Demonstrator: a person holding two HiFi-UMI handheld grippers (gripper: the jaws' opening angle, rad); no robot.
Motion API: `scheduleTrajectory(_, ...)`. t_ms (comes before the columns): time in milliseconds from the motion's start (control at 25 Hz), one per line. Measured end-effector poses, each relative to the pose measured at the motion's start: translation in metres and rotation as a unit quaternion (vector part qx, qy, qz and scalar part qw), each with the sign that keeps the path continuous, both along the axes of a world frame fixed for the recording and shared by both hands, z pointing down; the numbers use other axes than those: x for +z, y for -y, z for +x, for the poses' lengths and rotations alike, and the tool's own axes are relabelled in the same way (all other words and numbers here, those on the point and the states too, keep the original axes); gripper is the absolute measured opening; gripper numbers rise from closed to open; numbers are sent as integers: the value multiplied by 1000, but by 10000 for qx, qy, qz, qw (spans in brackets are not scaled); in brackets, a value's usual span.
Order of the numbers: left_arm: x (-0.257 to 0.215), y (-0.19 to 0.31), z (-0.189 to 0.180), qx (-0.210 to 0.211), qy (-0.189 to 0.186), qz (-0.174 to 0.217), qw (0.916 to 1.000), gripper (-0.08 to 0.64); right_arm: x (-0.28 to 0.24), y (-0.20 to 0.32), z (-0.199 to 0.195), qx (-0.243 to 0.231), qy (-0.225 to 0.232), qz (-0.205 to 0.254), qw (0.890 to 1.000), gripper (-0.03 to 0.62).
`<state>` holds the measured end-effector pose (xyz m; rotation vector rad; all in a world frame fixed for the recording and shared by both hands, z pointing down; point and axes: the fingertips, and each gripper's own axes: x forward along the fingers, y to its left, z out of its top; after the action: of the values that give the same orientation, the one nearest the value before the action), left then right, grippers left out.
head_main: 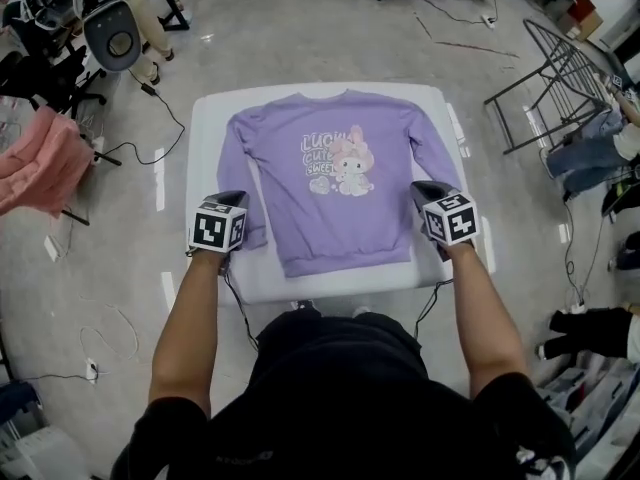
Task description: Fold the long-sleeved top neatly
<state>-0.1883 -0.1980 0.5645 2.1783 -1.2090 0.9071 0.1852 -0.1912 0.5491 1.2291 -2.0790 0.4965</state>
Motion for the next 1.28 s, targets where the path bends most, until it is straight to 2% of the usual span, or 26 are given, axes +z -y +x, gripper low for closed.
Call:
scheduleTrajectory(120,11,-42,6,-146,-210,-99,9996,6,14,-31,8,3,63,-45,10000,6)
scheduleTrajectory(320,9,-100,18,-530,-416,13,9977,6,29,-78,17,16,328,-185,9993,6)
scheduleTrajectory(520,15,-147,34,-654,-283,200,9973,6,46,-122,18,-297,367,-241,9986,6)
scheduleTrajectory(720,47,-184,52,-411,-101,-45,9991,19,73,-160,21,-785,67,-358,9962,33)
scheduleTrajectory(800,58,-195,61,-242,-31,-120,9996,101,81,-171,18,-810,197,-480,9954,59)
scheduleTrajectory(920,68,-200,67,-191,49,-138,9997,115,89,-173,14,-806,220,-539,9951,105)
scheduleTrajectory(1080,82,-198,74,35,474,-163,9987,117,99,-171,8,-1044,-204,-458,9933,134)
scheduleTrajectory(1160,87,-197,77,147,653,-189,9976,118,100,-171,6,-1166,-358,-412,9917,126)
scheduleTrajectory(1280,83,-189,77,92,674,-59,9977,118,96,-169,6,-1135,-345,-348,9923,120)
